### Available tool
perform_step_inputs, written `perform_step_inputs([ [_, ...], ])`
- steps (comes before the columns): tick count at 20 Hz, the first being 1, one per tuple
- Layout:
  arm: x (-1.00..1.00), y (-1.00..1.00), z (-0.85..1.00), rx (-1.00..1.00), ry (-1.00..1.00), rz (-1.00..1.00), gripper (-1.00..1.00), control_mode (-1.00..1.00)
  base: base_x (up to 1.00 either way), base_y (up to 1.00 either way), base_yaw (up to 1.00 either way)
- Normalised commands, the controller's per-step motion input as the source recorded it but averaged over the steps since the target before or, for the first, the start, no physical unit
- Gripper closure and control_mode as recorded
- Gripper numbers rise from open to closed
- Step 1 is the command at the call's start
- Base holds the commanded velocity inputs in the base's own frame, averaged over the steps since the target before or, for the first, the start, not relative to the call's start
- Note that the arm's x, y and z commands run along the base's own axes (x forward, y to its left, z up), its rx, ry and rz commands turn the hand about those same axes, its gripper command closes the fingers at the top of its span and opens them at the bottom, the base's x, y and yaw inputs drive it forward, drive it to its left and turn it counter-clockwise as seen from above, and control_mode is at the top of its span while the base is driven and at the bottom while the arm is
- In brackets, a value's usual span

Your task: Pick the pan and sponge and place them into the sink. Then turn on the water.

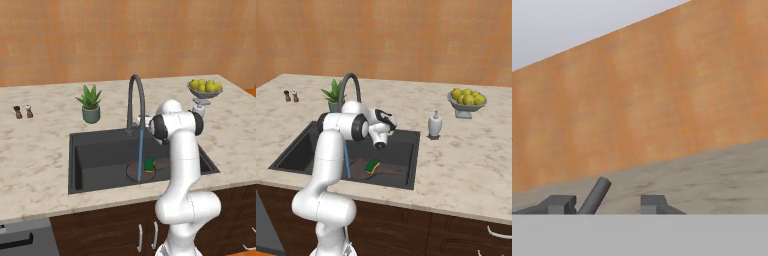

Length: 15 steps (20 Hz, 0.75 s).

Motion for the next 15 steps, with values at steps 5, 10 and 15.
perform_step_inputs([
  [5, 0.13, -1.00, -0.35, 0.00, 0.01, -0.10, 1.00, -1.00, 0.00, 0.00, 0.00],
  [10, -0.17, -1.00, 0.17, 0.24, 0.00, 0.02, 1.00, -1.00, 0.00, 0.00, 0.00],
  [15, -0.29, -1.00, 0.82, 0.42, -0.05, 0.16, 1.00, -1.00, 0.00, 0.00, 0.00],
])
